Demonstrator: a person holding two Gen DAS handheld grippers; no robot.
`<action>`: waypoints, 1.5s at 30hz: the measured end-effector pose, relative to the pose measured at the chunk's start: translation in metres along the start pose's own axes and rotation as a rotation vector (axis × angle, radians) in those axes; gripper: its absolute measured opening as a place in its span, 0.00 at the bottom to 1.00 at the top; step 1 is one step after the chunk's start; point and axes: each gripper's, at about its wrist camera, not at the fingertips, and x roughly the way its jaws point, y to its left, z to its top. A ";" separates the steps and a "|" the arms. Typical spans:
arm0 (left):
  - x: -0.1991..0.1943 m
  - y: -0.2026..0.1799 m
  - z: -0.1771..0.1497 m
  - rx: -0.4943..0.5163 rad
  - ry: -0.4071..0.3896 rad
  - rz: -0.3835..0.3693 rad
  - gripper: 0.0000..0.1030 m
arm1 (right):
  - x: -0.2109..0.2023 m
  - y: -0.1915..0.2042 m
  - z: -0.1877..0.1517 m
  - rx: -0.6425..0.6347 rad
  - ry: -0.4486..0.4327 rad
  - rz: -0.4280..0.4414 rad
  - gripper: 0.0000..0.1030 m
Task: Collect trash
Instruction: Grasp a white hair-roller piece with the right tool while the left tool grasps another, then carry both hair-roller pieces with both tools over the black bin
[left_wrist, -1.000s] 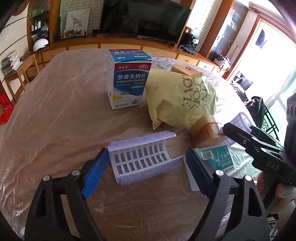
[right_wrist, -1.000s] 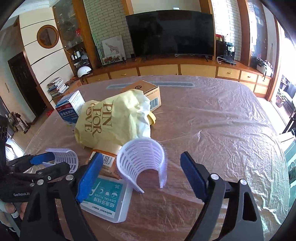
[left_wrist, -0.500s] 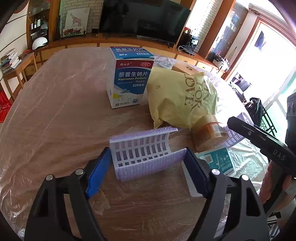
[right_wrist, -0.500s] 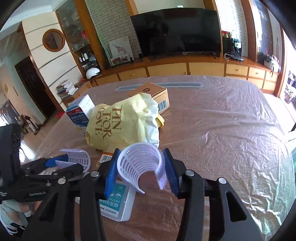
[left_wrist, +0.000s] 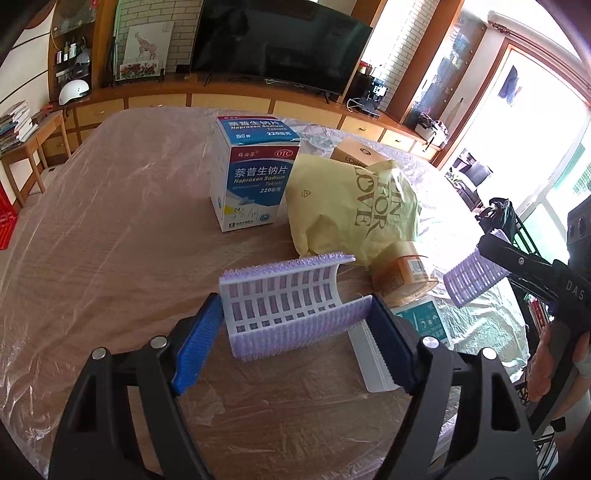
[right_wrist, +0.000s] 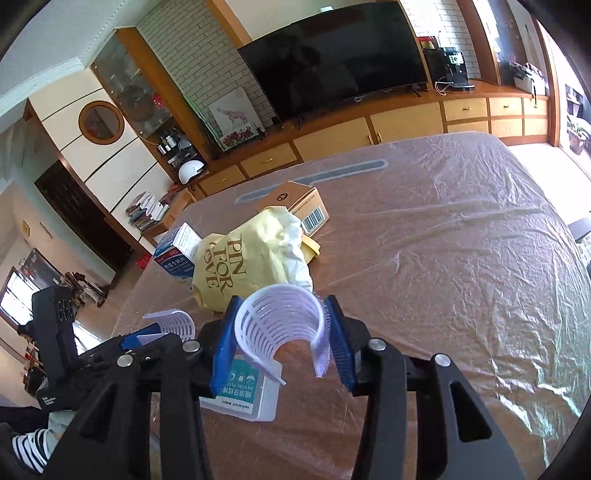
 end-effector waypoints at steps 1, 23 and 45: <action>-0.002 -0.001 0.000 0.005 -0.003 0.000 0.77 | -0.002 0.000 -0.001 0.002 0.000 -0.001 0.43; -0.054 -0.014 -0.015 0.044 -0.043 -0.070 0.77 | -0.048 0.018 -0.028 -0.051 0.015 0.050 0.43; -0.092 -0.033 -0.070 0.138 0.023 -0.123 0.77 | -0.069 0.039 -0.085 -0.117 0.164 0.126 0.43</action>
